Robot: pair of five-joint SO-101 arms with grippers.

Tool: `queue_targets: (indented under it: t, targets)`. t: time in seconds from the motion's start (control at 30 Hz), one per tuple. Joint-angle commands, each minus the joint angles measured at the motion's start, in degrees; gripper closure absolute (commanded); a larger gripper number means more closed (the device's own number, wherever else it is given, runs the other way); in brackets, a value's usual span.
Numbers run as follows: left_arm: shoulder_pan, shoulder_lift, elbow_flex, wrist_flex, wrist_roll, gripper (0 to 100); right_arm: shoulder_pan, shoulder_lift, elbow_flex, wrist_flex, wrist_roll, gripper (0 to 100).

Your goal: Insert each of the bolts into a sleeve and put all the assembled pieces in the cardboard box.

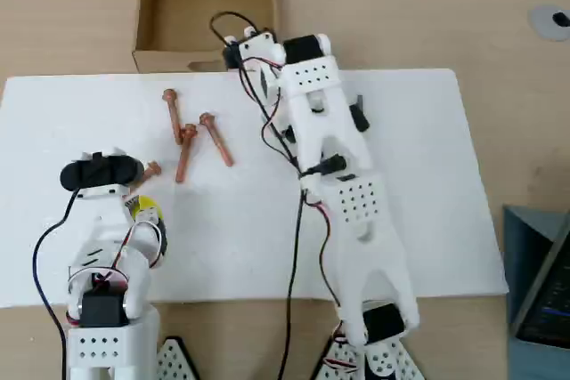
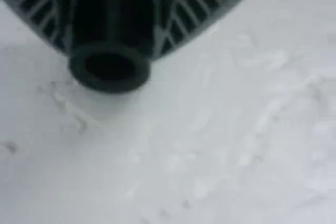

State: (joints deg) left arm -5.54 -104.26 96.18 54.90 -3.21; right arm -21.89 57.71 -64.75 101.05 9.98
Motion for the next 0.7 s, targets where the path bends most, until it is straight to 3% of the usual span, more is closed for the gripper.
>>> queue_targets:
  t: [0.0,0.57,0.67]
  targets:
    - [-0.62,-0.31,0.35,-1.05,-0.35,100,-1.54,-10.42,-1.36,1.41,0.26,98.8]
    - [-0.26,-0.31,0.35,-0.97,-0.79,100,-0.57,-55.69,39.60,1.32,0.09,98.8]
    - [-0.53,-0.31,0.26,-0.97,-0.79,100,1.63,-63.34,47.87,1.32,-3.96,98.8]
